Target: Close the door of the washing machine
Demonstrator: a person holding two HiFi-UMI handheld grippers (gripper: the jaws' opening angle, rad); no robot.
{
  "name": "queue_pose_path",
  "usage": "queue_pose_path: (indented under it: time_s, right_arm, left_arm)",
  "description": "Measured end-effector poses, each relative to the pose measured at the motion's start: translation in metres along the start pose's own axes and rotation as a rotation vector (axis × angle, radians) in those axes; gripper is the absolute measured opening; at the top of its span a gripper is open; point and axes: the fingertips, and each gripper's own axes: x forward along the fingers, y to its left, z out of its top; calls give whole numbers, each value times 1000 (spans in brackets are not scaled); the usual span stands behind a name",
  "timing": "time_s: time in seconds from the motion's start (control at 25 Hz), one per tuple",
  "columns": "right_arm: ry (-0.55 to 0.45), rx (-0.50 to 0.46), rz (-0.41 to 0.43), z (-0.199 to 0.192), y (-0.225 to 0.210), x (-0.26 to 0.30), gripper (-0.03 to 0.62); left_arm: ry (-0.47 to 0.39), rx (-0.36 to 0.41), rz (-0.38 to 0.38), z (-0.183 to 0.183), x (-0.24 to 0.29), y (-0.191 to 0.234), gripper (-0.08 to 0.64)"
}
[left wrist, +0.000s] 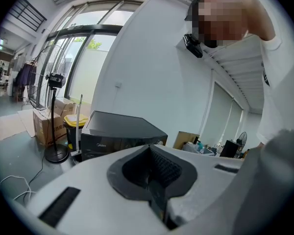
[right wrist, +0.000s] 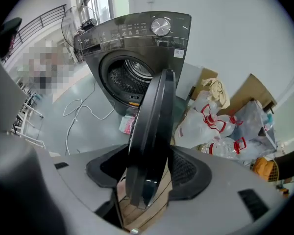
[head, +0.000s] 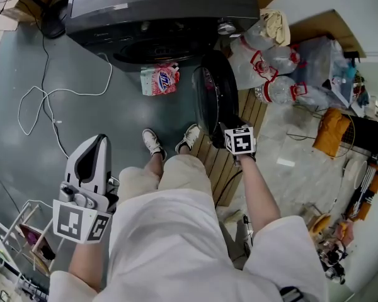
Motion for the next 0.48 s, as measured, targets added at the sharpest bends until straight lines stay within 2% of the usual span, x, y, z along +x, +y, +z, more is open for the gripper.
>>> queue_pose_path:
  time_s: [0.32, 0.48]
  right_arm:
    - [2, 82, 33, 12, 38, 1, 252]
    - [7, 39, 55, 20, 59, 1, 267]
  left_arm:
    - [-23, -42, 21, -2, -12, 16, 5]
    - [-31, -58, 36, -3, -14, 23, 4]
